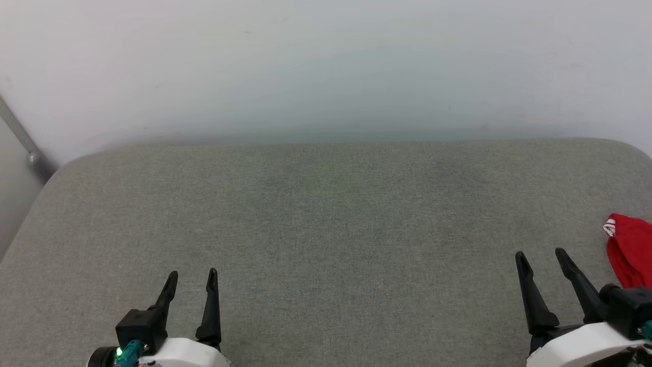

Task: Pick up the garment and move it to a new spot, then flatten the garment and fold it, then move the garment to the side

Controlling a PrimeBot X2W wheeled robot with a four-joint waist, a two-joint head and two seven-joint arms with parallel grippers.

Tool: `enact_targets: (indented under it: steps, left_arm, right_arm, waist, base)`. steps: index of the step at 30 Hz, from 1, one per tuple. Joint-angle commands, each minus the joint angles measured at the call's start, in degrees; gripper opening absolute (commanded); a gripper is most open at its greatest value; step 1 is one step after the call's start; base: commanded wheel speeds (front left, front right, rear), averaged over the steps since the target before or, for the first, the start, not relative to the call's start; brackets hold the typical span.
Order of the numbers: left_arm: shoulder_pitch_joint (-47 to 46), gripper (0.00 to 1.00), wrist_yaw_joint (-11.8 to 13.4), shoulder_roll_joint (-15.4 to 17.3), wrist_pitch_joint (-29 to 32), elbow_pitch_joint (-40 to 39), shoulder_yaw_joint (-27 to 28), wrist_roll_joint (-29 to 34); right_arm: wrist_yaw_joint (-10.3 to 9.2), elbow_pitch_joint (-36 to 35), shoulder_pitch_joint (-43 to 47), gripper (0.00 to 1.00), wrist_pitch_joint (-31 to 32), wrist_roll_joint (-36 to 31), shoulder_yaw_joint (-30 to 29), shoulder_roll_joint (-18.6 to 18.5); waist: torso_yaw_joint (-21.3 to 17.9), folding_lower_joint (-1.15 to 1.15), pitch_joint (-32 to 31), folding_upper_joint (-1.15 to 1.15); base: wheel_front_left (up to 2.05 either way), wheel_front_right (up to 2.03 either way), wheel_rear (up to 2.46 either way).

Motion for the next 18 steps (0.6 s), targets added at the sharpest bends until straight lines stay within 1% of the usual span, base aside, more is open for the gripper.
enact_targets:
  steps: [1,2,6,10,18]
  left_arm:
    - [-0.58,1.00,-0.24,-0.05,-0.37,-0.25,0.19,0.49]
    - [-0.09,0.00,-0.24,-0.05,-0.07,-0.31,0.15,0.28]
    - [0.56,0.00,-0.41,-0.63,0.35,0.78,0.16,-0.61]
    - [0.02,0.00,-1.49,-1.40,1.82,0.96,1.63,-5.46]
    - [-0.81,0.00,-2.93,-2.38,3.74,1.38,3.57,-11.64]
  right_arm:
    - [-0.02,0.26,-0.51,1.00,-0.27,0.31,0.16,-0.27]
    - [0.00,0.18,-0.05,0.00,-0.07,0.16,0.13,-0.03]
    - [0.00,1.53,0.36,0.00,-0.05,0.99,0.21,0.16]
    - [0.00,2.85,-0.57,0.00,0.27,6.84,-0.13,0.34]
    - [0.00,4.70,-1.92,0.00,0.68,14.23,-0.59,0.53]
  waist:
    - [-0.05,0.00,0.07,0.00]
    - [-0.05,0.00,0.07,0.00]
    - [-0.05,0.01,0.10,0.00]
    - [-0.03,0.01,0.22,0.00]
    - [-0.01,0.01,0.39,0.00]
  base:
    - [0.00,0.00,0.00]
    - [0.00,0.00,0.00]
    - [0.00,0.00,0.00]
    - [0.00,0.00,0.00]
    - [0.00,0.00,0.00]
